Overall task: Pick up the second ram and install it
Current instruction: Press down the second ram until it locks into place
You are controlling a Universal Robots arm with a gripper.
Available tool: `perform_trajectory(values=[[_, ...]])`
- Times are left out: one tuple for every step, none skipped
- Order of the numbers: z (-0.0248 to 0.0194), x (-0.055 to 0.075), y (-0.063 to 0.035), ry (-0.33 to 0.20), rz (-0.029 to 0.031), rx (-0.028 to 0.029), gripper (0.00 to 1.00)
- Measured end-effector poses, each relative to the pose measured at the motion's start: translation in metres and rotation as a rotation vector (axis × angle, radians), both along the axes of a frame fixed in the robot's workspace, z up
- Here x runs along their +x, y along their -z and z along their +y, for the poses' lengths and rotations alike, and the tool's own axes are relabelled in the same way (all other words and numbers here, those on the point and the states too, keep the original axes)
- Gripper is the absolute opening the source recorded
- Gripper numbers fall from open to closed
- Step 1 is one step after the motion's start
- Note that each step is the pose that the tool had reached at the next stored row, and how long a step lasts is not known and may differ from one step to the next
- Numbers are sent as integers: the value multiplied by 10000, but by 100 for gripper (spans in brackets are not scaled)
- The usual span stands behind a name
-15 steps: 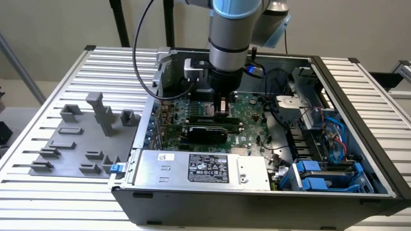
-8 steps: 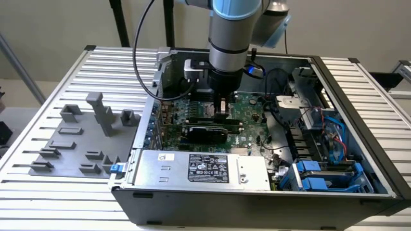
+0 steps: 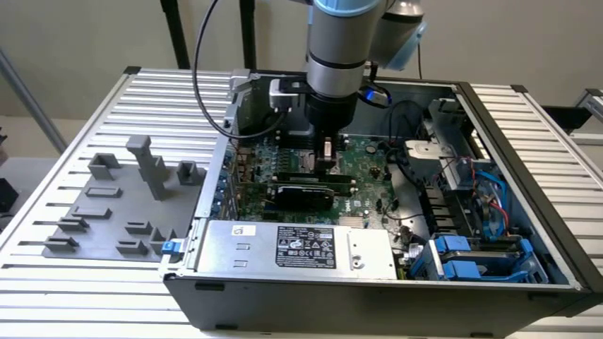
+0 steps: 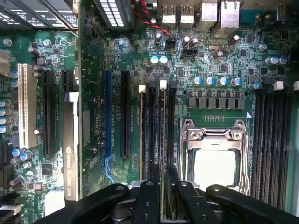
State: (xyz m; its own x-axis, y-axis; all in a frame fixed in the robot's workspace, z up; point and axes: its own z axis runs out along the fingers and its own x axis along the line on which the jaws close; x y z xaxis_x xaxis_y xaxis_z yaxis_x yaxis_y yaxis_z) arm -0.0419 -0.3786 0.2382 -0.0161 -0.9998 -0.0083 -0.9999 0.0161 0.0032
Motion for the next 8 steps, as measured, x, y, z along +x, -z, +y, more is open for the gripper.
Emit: perform_trajectory(values=[[0, -5, -7, 0, 0, 1, 100], [0, -9, -11, -1, 0, 0, 0], [0, -9, -11, -2, -1, 3, 0], [0, -9, -11, -2, -1, 3, 0], [0, -9, -11, -2, -1, 3, 0], [0, -10, -13, -1, 1, 0, 0], [0, -10, -12, -1, 1, 0, 0], [0, -10, -12, -1, 1, 1, 0]])
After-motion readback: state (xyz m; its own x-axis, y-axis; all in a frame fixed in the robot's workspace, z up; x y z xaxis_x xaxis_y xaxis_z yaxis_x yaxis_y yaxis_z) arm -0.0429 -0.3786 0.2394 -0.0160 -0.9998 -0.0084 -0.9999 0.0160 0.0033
